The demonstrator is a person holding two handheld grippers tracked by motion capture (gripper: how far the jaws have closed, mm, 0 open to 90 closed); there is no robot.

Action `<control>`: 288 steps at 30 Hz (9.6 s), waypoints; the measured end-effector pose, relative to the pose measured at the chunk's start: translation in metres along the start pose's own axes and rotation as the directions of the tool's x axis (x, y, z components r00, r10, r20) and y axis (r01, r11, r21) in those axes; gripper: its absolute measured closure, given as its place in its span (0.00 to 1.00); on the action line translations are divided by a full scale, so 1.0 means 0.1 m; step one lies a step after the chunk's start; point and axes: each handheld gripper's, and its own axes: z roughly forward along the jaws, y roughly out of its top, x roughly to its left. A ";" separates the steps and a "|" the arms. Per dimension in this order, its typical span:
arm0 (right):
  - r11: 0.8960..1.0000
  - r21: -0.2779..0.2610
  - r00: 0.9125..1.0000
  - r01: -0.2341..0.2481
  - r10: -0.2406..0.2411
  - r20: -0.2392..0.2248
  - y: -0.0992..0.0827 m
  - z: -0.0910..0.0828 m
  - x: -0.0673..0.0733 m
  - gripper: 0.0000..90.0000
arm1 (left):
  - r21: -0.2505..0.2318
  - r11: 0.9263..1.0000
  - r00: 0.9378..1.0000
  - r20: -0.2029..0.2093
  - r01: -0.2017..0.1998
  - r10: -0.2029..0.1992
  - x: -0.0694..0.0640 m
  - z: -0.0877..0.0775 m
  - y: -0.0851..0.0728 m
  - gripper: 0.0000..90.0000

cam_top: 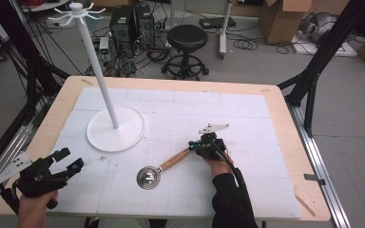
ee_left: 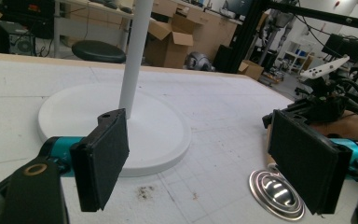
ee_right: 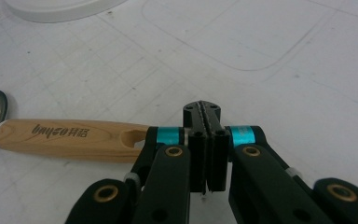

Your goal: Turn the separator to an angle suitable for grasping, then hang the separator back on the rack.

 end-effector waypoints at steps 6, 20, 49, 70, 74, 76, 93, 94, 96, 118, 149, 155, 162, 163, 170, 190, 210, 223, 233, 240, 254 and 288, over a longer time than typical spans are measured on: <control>0.999 -0.005 0.999 -0.053 0.053 -0.015 -0.05 0.02 0.16 0.99 | -0.001 1.000 1.000 0.002 0.002 -0.002 0.00 0.00 0.00 0.23; 0.998 -0.024 0.992 -0.054 0.051 -0.117 -0.02 0.10 0.56 0.99 | -0.001 1.000 1.000 -0.003 0.003 -0.003 0.01 -0.01 0.00 0.23; 0.964 -0.256 0.991 -0.066 0.094 0.096 -0.47 -1.40 0.33 0.27 | 0.017 0.999 0.999 0.014 -0.037 0.036 -0.21 0.06 0.03 0.23; 0.916 -0.401 0.965 0.016 0.092 0.248 -0.82 -1.86 0.22 0.19 | 0.038 0.995 0.991 0.104 -0.087 0.083 -0.33 0.20 0.04 0.23; 0.914 -0.406 0.964 0.002 0.106 0.245 -0.84 -1.88 0.19 0.19 | 0.058 0.995 0.990 0.115 -0.086 0.079 -0.33 0.23 0.02 0.23; 0.915 -0.403 0.963 -0.001 0.109 0.245 -0.85 -1.88 0.19 0.19 | 0.058 0.994 0.990 0.117 -0.088 0.081 -0.34 0.23 0.02 0.23; 0.921 -0.390 0.964 -0.014 0.116 0.240 -0.87 -1.88 0.19 0.19 | 0.072 0.993 0.989 0.118 -0.094 0.085 -0.33 0.26 0.00 0.23; 0.920 -0.392 0.964 -0.012 0.114 0.239 -0.86 -1.87 0.18 0.19 | 0.072 0.993 0.989 0.120 -0.094 0.085 -0.33 0.26 0.01 0.23; 0.921 -0.389 0.965 -0.012 0.112 0.237 -0.86 -1.87 0.18 0.19 | 0.076 0.993 0.989 0.123 -0.092 0.082 -0.33 0.26 0.00 0.23; 0.927 -0.376 0.969 -0.009 0.100 0.225 -0.86 -1.84 0.17 0.19 | 0.207 0.962 0.941 0.323 -0.176 0.103 -0.81 0.94 0.06 0.25; 0.928 -0.371 0.972 -0.016 0.101 0.210 -0.87 -1.84 0.16 0.19 | 0.590 0.728 0.921 0.357 -0.350 0.154 -1.10 1.75 -0.35 0.43; 0.930 -0.368 0.973 -0.014 0.098 0.211 -0.86 -1.83 0.16 0.20 | 0.615 0.695 0.918 0.354 -0.372 0.177 -1.11 1.75 -0.37 0.47; 0.929 -0.370 0.972 -0.019 0.103 0.209 -0.87 -1.84 0.16 0.20 | 0.627 0.691 0.925 0.335 -0.360 0.178 -1.12 1.78 -0.40 0.53; 0.929 -0.371 0.972 -0.014 0.099 0.212 -0.87 -1.84 0.16 0.20 | 0.625 0.691 0.925 0.335 -0.362 0.182 -1.12 1.78 -0.40 0.54; 0.930 -0.367 0.973 -0.011 0.096 0.212 -0.86 -1.84 0.16 0.20 | 0.626 0.673 0.914 0.348 -0.393 0.211 -1.14 1.78 -0.41 0.57; 0.929 -0.371 0.971 -0.015 0.101 0.215 -0.87 -1.84 0.15 0.20 | 0.628 0.644 0.897 0.346 -0.438 0.274 -1.18 1.78 -0.43 0.73; 0.928 -0.371 0.971 -0.020 0.106 0.213 -0.88 -1.84 0.15 0.20 | 0.602 0.712 0.928 0.306 -0.362 0.213 -1.12 1.68 -0.34 0.75; 0.926 -0.376 0.977 -0.022 0.099 0.187 -0.86 -1.83 0.16 0.20 | 0.470 0.835 0.937 0.319 -0.285 0.141 -1.06 1.41 -0.12 0.75; 0.921 -0.388 0.991 -0.027 0.074 0.108 -0.83 -1.81 0.19 0.20 | 0.339 0.912 0.923 0.374 -0.229 0.092 -1.03 1.20 0.00 0.75; 0.924 -0.382 1.000 -0.005 0.005 -0.002 -0.77 -1.76 0.28 0.20 | 0.287 0.929 0.896 0.433 -0.235 0.093 -1.08 1.12 0.00 0.75; 0.915 -0.403 0.979 0.012 -0.092 -0.180 -0.59 -1.63 0.47 0.21 | 0.185 0.949 0.847 0.516 -0.256 0.128 -1.17 1.07 0.05 0.75; 0.878 -0.472 0.746 0.084 -0.369 -0.554 0.19 -1.04 1.09 0.60 | 0.110 0.955 0.697 0.707 -0.276 0.120 -1.43 1.05 0.06 0.75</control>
